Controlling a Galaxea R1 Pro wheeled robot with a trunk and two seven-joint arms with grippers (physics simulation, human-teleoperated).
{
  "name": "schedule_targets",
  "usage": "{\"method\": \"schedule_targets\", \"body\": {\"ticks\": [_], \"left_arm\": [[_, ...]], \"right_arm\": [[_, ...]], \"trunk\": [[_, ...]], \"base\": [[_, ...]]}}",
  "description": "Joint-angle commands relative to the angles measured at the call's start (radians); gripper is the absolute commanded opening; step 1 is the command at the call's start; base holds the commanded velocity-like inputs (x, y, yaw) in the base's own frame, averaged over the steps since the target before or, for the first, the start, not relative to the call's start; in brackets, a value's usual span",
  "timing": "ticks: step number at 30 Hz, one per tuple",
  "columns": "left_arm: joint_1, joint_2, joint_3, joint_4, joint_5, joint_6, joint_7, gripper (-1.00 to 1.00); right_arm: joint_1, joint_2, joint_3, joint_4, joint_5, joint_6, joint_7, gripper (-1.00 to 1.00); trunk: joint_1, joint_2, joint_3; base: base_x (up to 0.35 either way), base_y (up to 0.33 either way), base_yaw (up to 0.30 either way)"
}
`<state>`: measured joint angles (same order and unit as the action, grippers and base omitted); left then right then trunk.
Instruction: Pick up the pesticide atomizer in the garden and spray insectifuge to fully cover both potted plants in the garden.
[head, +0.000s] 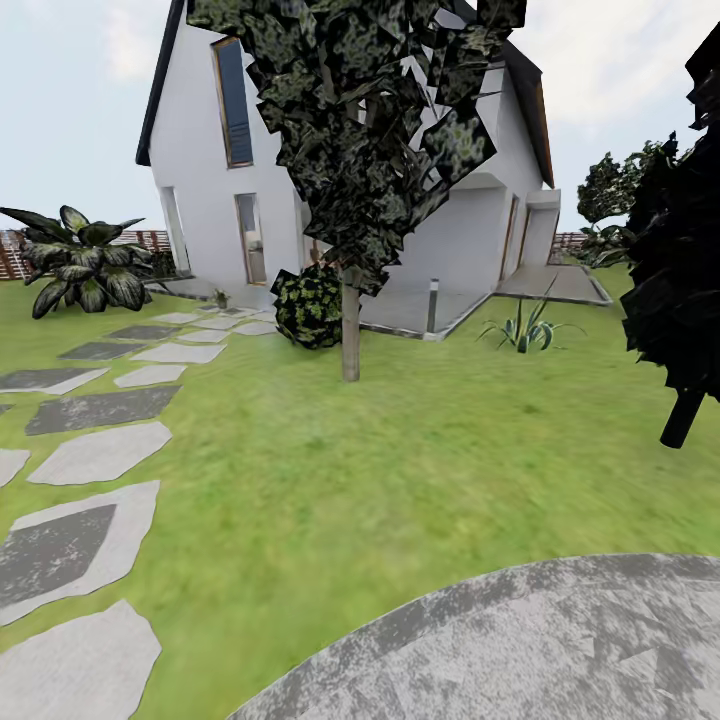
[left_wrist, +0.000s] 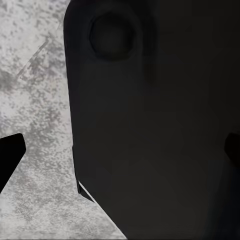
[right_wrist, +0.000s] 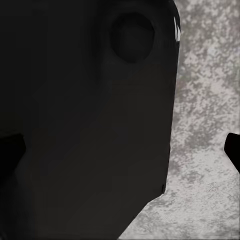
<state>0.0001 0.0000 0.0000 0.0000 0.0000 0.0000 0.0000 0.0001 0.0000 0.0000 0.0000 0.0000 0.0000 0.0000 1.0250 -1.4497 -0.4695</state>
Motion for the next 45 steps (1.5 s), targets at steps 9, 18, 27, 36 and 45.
{"method": "schedule_targets", "body": {"ticks": [9, 18, 27, 36, 45], "left_arm": [[0.020, -0.002, 0.001, 0.022, 0.000, 0.028, 0.001, 1.00], [0.021, -0.003, 0.005, 0.021, 0.009, 0.031, 0.002, 1.00], [0.018, 0.011, 0.005, -0.016, 0.009, -0.009, 0.004, 1.00], [0.006, 0.056, 0.005, -0.142, 0.008, -0.085, 0.003, 1.00], [0.005, 0.060, 0.005, -0.304, 0.009, -0.093, 0.003, 1.00]], "right_arm": [[-0.026, 0.036, 0.001, -0.029, 0.004, 0.012, -0.002, 1.00], [-0.028, 0.061, 0.001, -0.029, 0.006, 0.018, -0.003, 1.00], [-0.028, 0.040, -0.005, -0.034, 0.006, -0.026, -0.006, 1.00], [-0.028, -0.051, -0.006, -0.244, 0.006, -0.200, -0.006, 1.00], [-0.028, -0.053, -0.005, -0.445, 0.002, -0.241, -0.005, 1.00]], "trunk": [[0.000, 0.000, 0.000], [0.000, 0.000, 0.000], [0.000, 0.000, 0.000], [0.000, 0.000, 0.000], [0.000, 0.000, 0.000]], "base": [[0.000, 0.000, 0.000], [0.000, 0.000, 0.000], [0.000, 0.000, 0.000], [0.000, 0.000, 0.000], [0.000, 0.000, 0.000]]}}
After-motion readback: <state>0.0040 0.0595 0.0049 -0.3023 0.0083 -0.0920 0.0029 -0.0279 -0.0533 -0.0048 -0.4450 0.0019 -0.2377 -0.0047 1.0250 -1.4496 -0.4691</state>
